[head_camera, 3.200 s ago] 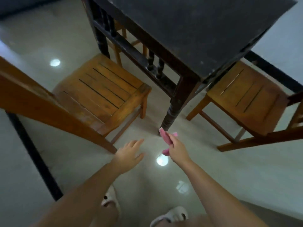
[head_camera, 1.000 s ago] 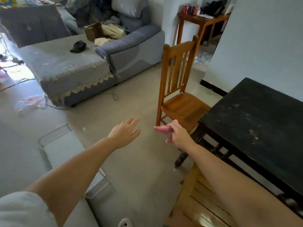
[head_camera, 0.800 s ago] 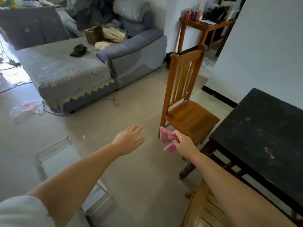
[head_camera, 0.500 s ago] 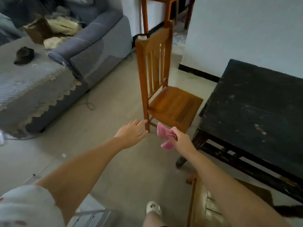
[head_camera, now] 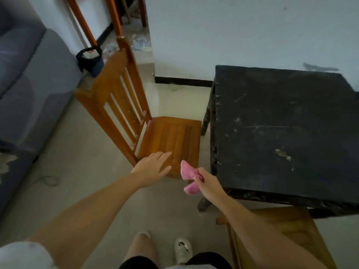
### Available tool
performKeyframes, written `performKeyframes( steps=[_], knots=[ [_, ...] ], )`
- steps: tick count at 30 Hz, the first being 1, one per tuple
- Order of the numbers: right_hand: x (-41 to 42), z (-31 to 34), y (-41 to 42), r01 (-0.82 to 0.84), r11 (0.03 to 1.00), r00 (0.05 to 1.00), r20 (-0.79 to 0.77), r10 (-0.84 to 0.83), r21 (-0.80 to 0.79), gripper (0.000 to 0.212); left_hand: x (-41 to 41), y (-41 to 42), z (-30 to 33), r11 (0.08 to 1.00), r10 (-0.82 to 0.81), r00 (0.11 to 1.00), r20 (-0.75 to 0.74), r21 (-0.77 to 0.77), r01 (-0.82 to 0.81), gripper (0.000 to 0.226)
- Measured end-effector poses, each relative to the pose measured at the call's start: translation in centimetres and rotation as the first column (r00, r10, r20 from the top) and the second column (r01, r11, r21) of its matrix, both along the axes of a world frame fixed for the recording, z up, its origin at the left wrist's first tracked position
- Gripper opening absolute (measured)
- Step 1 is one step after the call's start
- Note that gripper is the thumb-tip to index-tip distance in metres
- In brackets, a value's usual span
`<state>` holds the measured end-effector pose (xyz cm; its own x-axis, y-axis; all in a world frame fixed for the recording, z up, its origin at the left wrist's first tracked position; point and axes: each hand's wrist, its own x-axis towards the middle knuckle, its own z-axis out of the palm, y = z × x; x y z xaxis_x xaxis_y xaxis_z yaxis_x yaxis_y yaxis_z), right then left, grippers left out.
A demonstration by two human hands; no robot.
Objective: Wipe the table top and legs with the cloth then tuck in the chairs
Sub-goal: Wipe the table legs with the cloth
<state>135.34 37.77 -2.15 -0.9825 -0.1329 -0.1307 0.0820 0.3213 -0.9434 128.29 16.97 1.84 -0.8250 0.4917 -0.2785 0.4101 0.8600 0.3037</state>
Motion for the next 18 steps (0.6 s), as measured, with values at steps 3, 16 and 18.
performKeyframes(
  steps=[3,16,18],
  knots=[
    [-0.8,-0.4,-0.5,0.222,0.953,0.912,0.303,-0.278,0.205,0.011,-4.3,1.4,-0.9,0.991,-0.132,0.991,0.015,0.000,0.132,0.055],
    [3.1,-7.2,-12.1,0.934,0.280,0.142,0.490,-0.860,0.221,0.016,-11.4,6.5,-5.9,0.597,-0.802,0.587,0.106,0.159,0.787,0.055],
    [3.9,-7.7,-12.6,0.983,0.108,0.025,0.476,-0.879,0.148,0.017,-10.9,7.5,-6.1,0.544,-0.839,0.538,0.081,0.173,0.821,0.055]
  ],
)
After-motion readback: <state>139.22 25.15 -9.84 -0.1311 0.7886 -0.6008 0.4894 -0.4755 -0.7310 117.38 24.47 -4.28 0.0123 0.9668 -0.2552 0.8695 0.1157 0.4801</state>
